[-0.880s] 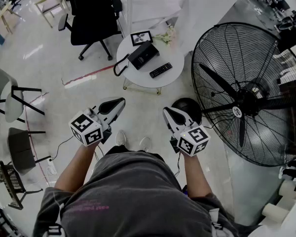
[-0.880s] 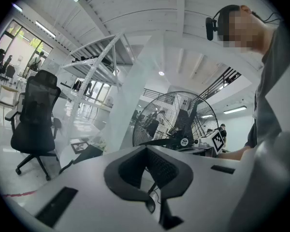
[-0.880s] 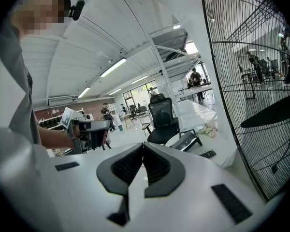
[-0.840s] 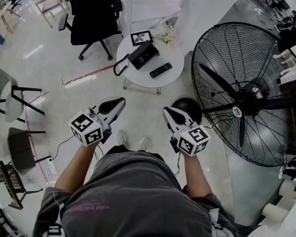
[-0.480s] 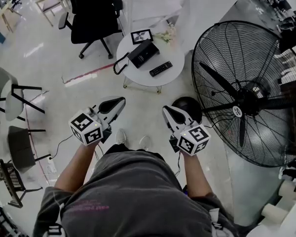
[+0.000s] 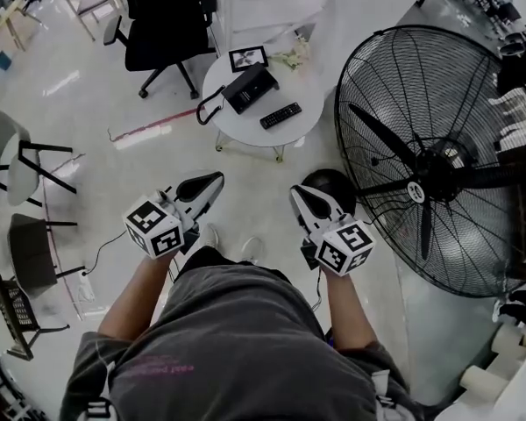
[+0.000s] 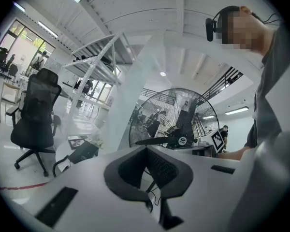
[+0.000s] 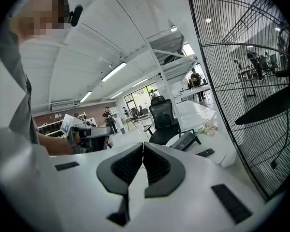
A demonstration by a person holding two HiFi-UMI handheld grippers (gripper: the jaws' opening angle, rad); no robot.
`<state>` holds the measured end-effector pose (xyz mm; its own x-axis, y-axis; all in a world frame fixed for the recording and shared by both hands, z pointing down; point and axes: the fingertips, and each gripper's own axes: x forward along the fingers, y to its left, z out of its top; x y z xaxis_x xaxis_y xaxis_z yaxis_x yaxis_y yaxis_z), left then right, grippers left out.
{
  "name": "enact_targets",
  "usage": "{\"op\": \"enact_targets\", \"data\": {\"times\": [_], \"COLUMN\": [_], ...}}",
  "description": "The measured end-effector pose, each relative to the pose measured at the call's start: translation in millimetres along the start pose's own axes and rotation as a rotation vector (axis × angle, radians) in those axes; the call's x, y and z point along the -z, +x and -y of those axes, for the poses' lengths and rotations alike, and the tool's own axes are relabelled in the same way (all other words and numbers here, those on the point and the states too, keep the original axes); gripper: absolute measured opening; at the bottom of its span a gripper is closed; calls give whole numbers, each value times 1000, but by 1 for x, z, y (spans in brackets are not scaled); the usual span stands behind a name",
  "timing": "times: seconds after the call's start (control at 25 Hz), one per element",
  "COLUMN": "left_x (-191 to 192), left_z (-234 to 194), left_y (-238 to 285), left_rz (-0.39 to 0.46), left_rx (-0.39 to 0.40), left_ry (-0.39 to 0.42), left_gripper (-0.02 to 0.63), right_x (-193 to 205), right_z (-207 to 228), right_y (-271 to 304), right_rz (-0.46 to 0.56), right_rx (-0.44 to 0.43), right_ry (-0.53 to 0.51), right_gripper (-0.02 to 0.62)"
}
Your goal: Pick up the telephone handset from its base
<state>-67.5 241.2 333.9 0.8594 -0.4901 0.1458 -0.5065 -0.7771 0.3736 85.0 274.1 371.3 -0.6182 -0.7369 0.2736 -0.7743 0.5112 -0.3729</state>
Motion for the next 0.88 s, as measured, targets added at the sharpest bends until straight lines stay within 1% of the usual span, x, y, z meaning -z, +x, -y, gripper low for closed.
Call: {"op": "enact_targets", "data": {"times": [0.48,0.88], "left_x": [18,12], "left_z": [25,12], "left_y": [4,13], "left_rz": [-2,-3], "left_rx": [-37,-54], "left_ry": [2,-1], "left_gripper": [14,14], "right_x": [15,9], "right_z": [13,27], "right_y": [-23,-14], "right_rz": [-3,-3], "right_rx": [-27,-33], "right_ry": [18,26], "right_gripper": [21,21]}}
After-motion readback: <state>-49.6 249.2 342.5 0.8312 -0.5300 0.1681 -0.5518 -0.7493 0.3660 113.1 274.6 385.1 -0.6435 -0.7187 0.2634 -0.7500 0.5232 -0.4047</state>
